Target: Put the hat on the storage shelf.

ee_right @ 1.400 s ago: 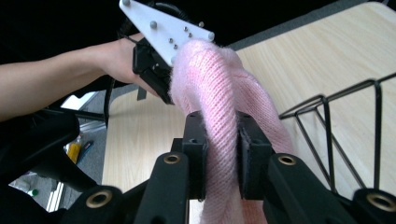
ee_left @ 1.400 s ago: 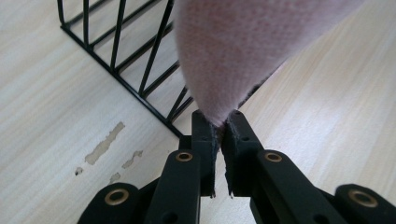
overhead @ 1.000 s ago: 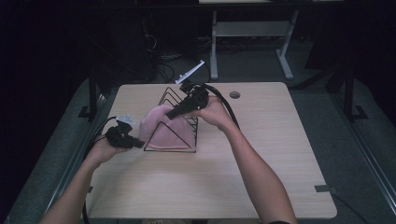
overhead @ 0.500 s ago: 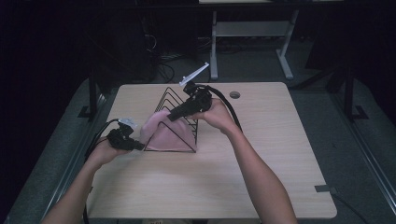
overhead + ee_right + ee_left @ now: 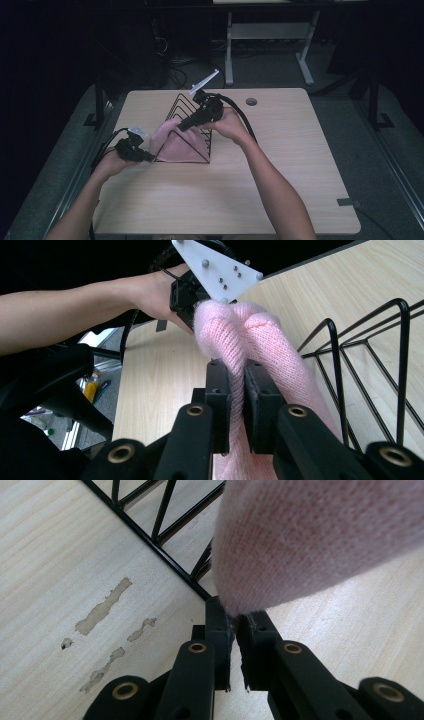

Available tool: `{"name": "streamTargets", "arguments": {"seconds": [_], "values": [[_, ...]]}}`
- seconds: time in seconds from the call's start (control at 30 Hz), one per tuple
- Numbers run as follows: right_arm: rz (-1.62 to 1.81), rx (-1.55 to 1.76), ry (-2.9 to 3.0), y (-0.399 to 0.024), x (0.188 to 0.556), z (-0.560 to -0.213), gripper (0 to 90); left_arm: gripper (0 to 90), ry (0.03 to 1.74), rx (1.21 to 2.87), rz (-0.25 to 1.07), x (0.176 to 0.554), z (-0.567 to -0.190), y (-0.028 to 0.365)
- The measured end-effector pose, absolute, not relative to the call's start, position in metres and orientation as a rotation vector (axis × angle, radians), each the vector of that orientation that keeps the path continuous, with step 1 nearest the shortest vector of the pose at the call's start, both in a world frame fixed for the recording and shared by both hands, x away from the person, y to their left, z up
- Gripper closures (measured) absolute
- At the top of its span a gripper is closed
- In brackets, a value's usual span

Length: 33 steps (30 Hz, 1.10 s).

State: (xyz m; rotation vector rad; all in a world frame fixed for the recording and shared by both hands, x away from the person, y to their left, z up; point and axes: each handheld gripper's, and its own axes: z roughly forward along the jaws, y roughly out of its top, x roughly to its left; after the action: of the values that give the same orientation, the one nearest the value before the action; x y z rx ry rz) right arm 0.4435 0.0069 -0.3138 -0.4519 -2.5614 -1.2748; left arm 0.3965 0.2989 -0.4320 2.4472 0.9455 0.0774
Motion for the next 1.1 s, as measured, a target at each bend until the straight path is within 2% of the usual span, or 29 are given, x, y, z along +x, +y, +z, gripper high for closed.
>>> {"name": "streamTargets", "arguments": {"seconds": [0.1, 0.23, 0.27, 0.3, 0.37, 0.77, 1.1], "values": [[-1.280, -0.447, -2.564, 0.006, 0.443, -0.314, 80.4, 83.9, 0.942, 2.454, 0.082, 0.396, -0.432, 0.299], [-1.294, -0.441, -2.554, 0.004, 0.443, -0.314, 74.0, 83.4, 0.934, 2.459, 0.089, 0.396, -0.431, 0.300], [-1.294, -0.453, -2.549, 0.004, 0.442, -0.313, 71.7, 83.1, 0.939, 2.455, 0.091, 0.395, -0.431, 0.300], [-1.321, -0.473, -2.538, 0.001, 0.442, -0.312, 59.9, 81.2, 0.936, 2.453, 0.094, 0.395, -0.429, 0.301], [-1.320, -0.491, -2.556, -0.002, 0.440, -0.311, 57.6, 79.1, 0.938, 2.431, 0.091, 0.394, -0.427, 0.302], [-1.366, -0.564, -2.524, -0.034, 0.439, -0.313, 48.3, 66.9, 0.965, 2.394, 0.091, 0.394, -0.423, 0.306], [-1.386, -0.623, -2.526, -0.056, 0.438, -0.314, 44.9, 63.0, 0.964, 2.375, 0.123, 0.387, -0.417, 0.308]]}}
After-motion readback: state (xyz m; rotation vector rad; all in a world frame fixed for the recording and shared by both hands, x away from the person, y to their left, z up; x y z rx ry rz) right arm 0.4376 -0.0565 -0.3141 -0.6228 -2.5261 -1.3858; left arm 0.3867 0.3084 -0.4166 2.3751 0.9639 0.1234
